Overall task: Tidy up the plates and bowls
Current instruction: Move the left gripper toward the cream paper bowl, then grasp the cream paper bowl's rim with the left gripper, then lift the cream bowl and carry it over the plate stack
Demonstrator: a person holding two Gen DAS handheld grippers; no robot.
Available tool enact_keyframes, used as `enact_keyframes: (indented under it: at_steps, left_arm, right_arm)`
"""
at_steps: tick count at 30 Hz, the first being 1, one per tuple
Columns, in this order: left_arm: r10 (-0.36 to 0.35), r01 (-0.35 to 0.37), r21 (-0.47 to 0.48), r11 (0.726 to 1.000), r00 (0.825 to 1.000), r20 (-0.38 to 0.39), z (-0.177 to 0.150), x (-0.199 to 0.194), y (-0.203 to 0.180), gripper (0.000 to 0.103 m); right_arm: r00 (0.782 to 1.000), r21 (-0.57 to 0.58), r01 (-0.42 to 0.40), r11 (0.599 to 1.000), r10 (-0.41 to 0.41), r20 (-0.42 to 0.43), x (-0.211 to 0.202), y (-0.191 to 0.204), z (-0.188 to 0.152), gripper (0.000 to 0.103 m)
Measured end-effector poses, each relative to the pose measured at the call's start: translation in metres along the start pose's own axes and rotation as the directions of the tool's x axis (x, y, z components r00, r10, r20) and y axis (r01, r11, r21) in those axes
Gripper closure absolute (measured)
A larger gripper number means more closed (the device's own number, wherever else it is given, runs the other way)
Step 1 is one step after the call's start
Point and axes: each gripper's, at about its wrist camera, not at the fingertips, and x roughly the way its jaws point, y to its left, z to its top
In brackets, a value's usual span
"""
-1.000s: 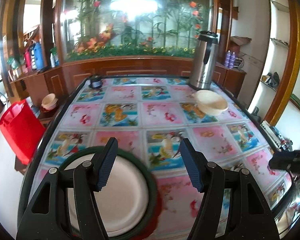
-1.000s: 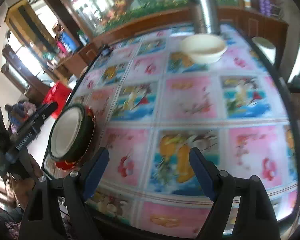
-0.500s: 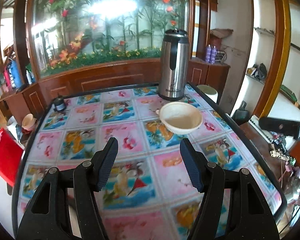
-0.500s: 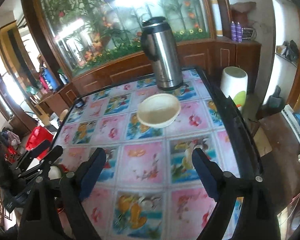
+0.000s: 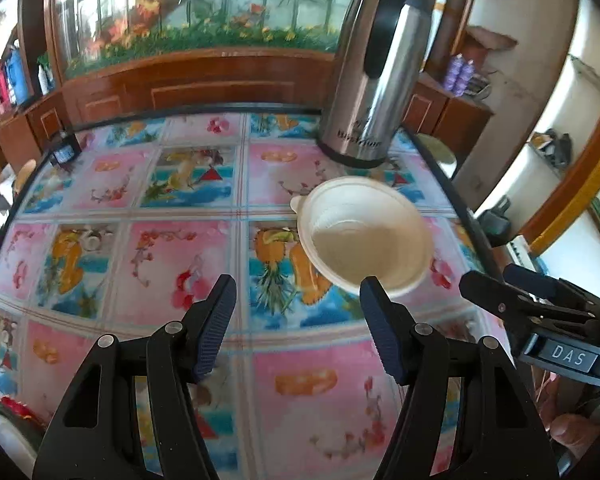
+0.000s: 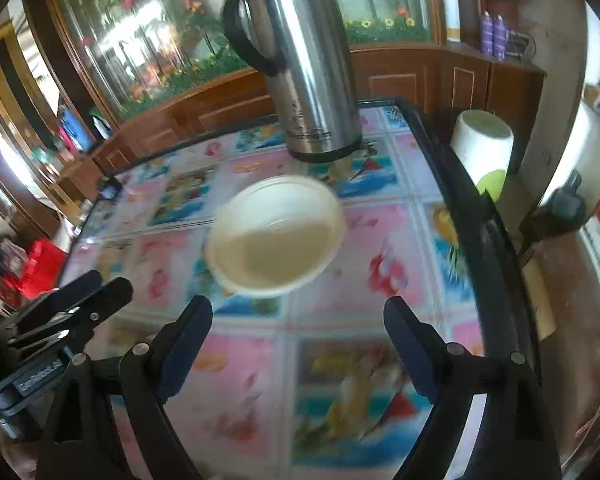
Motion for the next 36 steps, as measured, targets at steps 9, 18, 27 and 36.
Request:
enact_keyframes:
  at_steps: [9, 18, 27, 36]
  left_arm:
    - [0.040, -0.045, -0.060, 0.997, 0.997, -0.072, 0.024, 0.065, -0.003, 0.038]
    - [0.026, -0.031, -0.039, 0.999, 0.992, -0.127, 0.025, 0.102, -0.011, 0.039]
    - [-0.044, 0.030, -0.066, 0.997, 0.976, -0.216, 0.002, 0.100, -0.004, 0.084]
    - [-0.095, 0.076, -0.092, 0.993, 0.971, -0.218, -0.038, 0.047, 0.015, 0.084]
  right_arm:
    - [0.992, -0.019, 0.047, 0.999, -0.049, -0.116, 0.059, -0.028, 0.025, 0.046]
    - [0.987, -0.100, 0.031, 0.995, -0.046, -0.151, 0.076, -0.020, 0.031, 0.074]
    - [0.986, -0.142, 0.020, 0.990, -0.043, -0.163, 0.068, -0.007, 0.018, 0.087]
    - [0.988, -0.168, 0.012, 0.986, -0.038, -0.149, 0.026, 0.021, -0.018, 0.087]
